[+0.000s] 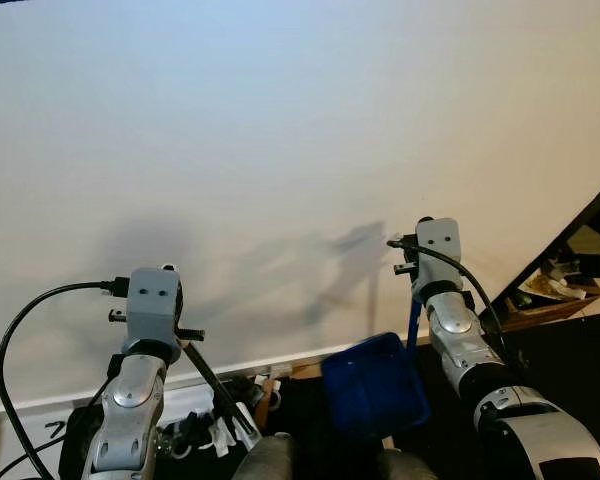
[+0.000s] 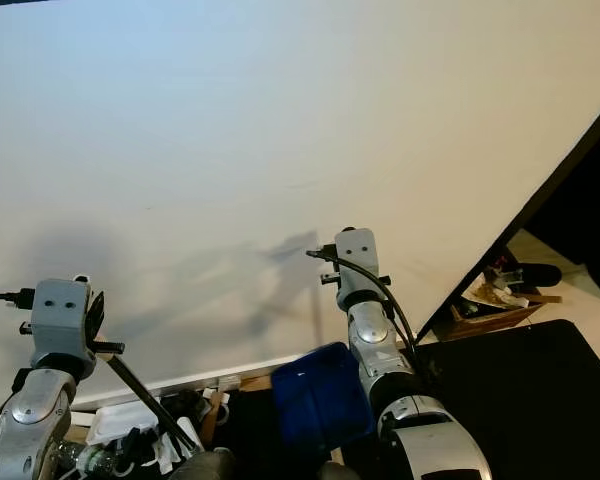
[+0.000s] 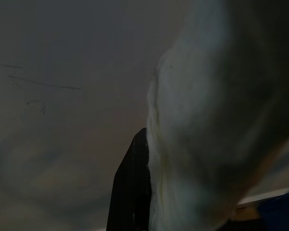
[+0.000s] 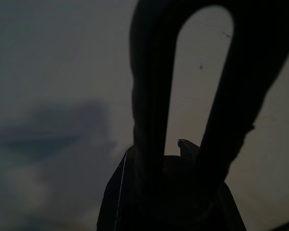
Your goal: Sweep floor
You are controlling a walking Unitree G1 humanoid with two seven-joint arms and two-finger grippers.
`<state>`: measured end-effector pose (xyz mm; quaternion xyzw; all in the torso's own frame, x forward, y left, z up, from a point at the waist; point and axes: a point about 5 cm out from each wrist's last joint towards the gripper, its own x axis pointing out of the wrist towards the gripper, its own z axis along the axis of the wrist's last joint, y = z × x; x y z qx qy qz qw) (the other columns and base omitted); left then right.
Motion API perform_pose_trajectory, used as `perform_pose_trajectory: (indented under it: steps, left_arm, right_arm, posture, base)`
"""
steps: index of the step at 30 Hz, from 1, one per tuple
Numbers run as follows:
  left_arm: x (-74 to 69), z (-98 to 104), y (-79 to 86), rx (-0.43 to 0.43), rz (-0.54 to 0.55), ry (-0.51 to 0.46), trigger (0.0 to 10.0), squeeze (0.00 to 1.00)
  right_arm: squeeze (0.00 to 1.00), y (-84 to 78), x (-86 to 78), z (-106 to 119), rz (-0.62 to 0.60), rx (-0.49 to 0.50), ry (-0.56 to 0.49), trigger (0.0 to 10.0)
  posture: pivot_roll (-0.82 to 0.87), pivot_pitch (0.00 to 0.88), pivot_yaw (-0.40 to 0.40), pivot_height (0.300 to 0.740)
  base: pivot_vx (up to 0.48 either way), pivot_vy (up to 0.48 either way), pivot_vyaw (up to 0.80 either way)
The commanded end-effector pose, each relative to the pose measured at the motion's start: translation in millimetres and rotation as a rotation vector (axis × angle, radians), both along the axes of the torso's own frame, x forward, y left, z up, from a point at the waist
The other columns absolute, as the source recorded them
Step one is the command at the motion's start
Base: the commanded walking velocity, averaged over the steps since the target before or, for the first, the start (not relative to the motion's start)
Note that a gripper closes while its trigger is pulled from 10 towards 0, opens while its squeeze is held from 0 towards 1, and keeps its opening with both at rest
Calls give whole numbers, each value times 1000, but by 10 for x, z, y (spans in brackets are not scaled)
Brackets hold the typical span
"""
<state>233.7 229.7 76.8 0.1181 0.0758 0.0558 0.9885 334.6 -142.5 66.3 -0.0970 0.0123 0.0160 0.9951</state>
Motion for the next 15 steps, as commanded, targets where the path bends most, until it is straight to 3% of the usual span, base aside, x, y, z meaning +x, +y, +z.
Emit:
perform_pose_trajectory:
  steps: [1,4,8,15]
  left_arm:
    - [-14,36,19,8,1,-9,10000,0]
    - [-14,35,12,8,-1,-8,10000,0]
    - [-16,35,12,8,0,-8,10000,0]
    - [-16,21,-1,7,-7,-2,10000,0]
  right_arm:
    - [0,47,54,134,25,-13,-75,10000]
    - [0,100,1,44,45,-66,-50,10000]
    - [0,79,-8,40,35,-54,-53,10000]
    - [0,-92,43,144,-11,-56,-95,10000]
  posture:
    - [238,84,5,740]
    - [243,84,6,740]
    - [246,84,6,740]
    - [231,87,10,740]
  base:
    - [0,0,0]
    - [0,0,0]
    - [0,0,0]
    - [0,0,0]
